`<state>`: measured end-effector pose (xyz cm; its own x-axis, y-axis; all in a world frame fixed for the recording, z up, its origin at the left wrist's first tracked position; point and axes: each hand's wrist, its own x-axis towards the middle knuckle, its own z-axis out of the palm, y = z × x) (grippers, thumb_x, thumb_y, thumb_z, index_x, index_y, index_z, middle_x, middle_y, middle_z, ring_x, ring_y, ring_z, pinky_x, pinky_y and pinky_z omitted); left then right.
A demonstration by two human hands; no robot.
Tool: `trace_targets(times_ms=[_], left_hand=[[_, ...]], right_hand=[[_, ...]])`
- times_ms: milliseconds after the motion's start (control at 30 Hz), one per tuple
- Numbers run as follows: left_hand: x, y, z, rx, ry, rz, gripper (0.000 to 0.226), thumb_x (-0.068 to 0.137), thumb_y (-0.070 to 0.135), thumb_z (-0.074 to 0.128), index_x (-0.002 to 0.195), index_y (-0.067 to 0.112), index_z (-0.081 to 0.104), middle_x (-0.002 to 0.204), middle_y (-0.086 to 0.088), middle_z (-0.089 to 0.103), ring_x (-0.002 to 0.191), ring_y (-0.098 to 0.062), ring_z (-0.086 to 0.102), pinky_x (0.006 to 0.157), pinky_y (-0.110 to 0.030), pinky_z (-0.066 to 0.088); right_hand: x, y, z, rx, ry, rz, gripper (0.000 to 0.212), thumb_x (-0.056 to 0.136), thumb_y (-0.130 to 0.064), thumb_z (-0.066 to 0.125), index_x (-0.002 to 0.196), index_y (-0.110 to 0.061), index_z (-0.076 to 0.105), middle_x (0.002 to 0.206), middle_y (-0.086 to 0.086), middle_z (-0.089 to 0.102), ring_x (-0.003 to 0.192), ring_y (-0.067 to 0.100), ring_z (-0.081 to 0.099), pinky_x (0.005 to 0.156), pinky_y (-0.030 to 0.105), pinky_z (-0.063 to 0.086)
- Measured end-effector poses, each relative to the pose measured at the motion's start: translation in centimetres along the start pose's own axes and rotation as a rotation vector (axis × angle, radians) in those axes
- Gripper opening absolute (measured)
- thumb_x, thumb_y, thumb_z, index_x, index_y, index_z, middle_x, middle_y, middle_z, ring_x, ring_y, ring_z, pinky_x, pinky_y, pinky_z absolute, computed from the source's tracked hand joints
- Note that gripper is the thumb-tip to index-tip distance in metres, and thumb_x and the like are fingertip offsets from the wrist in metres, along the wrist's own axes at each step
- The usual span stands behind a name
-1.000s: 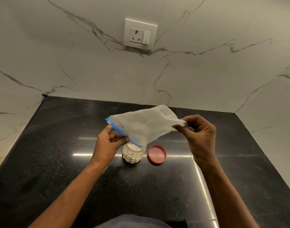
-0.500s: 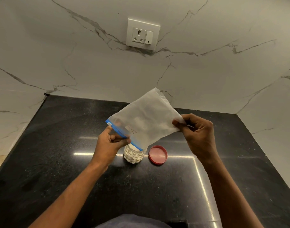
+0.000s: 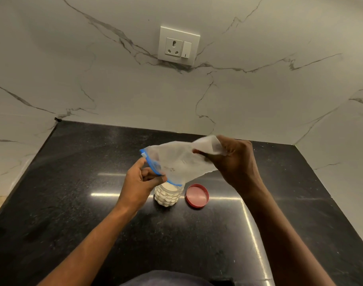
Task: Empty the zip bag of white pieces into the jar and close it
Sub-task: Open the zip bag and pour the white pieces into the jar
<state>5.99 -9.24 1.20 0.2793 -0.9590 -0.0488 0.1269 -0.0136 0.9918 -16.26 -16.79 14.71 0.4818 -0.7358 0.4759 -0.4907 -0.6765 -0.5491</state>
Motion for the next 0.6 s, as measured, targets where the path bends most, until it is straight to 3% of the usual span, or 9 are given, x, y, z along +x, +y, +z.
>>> trace_targets(times_ms=[67, 167, 200, 300, 367, 433, 533, 600], left_hand=[[-0.01, 0.24, -0.11, 0.000, 0.006, 0.012, 0.054, 0.085, -0.001, 0.082, 0.126, 0.027, 0.061, 0.107, 0.003, 0.084, 0.102, -0.012, 0.080, 0.080, -0.020, 0.062], [-0.17, 0.29, -0.29, -0.017, 0.029, 0.006, 0.054, 0.084, -0.003, 0.082, 0.127, 0.023, 0.062, 0.107, 0.000, 0.084, 0.103, -0.014, 0.080, 0.083, -0.023, 0.064], [-0.21, 0.32, -0.27, -0.012, 0.026, 0.006, 0.054, 0.084, -0.003, 0.082, 0.127, 0.024, 0.062, 0.107, 0.000, 0.084, 0.102, -0.014, 0.080, 0.081, -0.022, 0.063], [-0.20, 0.35, -0.09, 0.016, 0.026, 0.014, 0.053, 0.085, -0.002, 0.082, 0.125, 0.026, 0.061, 0.105, 0.003, 0.084, 0.100, -0.011, 0.080, 0.080, -0.019, 0.063], [-0.12, 0.39, 0.01, 0.004, 0.032, 0.004, 0.053, 0.085, -0.002, 0.082, 0.125, 0.025, 0.061, 0.106, 0.006, 0.084, 0.102, -0.010, 0.079, 0.082, -0.020, 0.063], [-0.12, 0.45, 0.06, 0.000, 0.030, -0.004, 0.053, 0.085, -0.001, 0.082, 0.127, 0.024, 0.061, 0.106, 0.006, 0.083, 0.103, -0.011, 0.079, 0.081, -0.020, 0.063], [0.00, 0.66, 0.00, 0.027, 0.021, 0.017, 0.053, 0.085, -0.001, 0.082, 0.127, 0.023, 0.061, 0.105, 0.002, 0.084, 0.102, -0.012, 0.080, 0.083, -0.022, 0.064], [0.01, 0.75, -0.03, 0.024, 0.022, 0.019, 0.054, 0.084, -0.002, 0.083, 0.126, 0.025, 0.062, 0.105, 0.002, 0.084, 0.100, -0.012, 0.080, 0.084, -0.023, 0.064]], right_hand=[[0.29, -0.45, 0.12, -0.051, 0.015, -0.032, 0.039, 0.091, -0.042, 0.072, 0.097, -0.004, 0.079, 0.082, 0.010, 0.079, 0.069, 0.024, 0.075, 0.058, 0.045, 0.061], [0.47, -0.33, 0.31, -0.031, -0.039, -0.042, 0.009, 0.091, -0.011, 0.081, 0.094, -0.003, 0.079, 0.083, 0.010, 0.078, 0.073, 0.025, 0.074, 0.061, 0.047, 0.060], [0.52, -0.25, 0.23, -0.014, -0.018, -0.035, 0.008, 0.088, -0.006, 0.083, 0.095, -0.004, 0.080, 0.083, 0.010, 0.078, 0.074, 0.024, 0.075, 0.062, 0.047, 0.061], [0.63, -0.21, 0.12, -0.043, 0.059, -0.020, 0.015, 0.089, -0.017, 0.083, 0.087, -0.004, 0.077, 0.070, 0.003, 0.073, 0.060, 0.019, 0.069, 0.052, 0.042, 0.055], [0.52, -0.49, 0.31, -0.040, 0.007, -0.030, 0.010, 0.093, -0.013, 0.080, 0.092, -0.004, 0.078, 0.074, -0.008, 0.072, 0.063, 0.008, 0.067, 0.053, 0.035, 0.054], [0.40, -0.50, 0.34, -0.002, -0.010, -0.030, 0.008, 0.090, -0.010, 0.082, 0.096, -0.005, 0.080, 0.081, -0.002, 0.076, 0.070, 0.011, 0.070, 0.059, 0.037, 0.059], [0.57, -0.29, 0.17, 0.034, 0.129, 0.023, 0.025, 0.089, -0.029, 0.081, 0.078, -0.008, 0.073, 0.068, 0.004, 0.072, 0.056, 0.018, 0.068, 0.048, 0.039, 0.055], [0.46, -0.34, 0.20, 0.080, 0.070, 0.045, 0.014, 0.094, -0.021, 0.077, 0.086, -0.011, 0.076, 0.074, 0.003, 0.075, 0.062, 0.017, 0.070, 0.050, 0.040, 0.056]])
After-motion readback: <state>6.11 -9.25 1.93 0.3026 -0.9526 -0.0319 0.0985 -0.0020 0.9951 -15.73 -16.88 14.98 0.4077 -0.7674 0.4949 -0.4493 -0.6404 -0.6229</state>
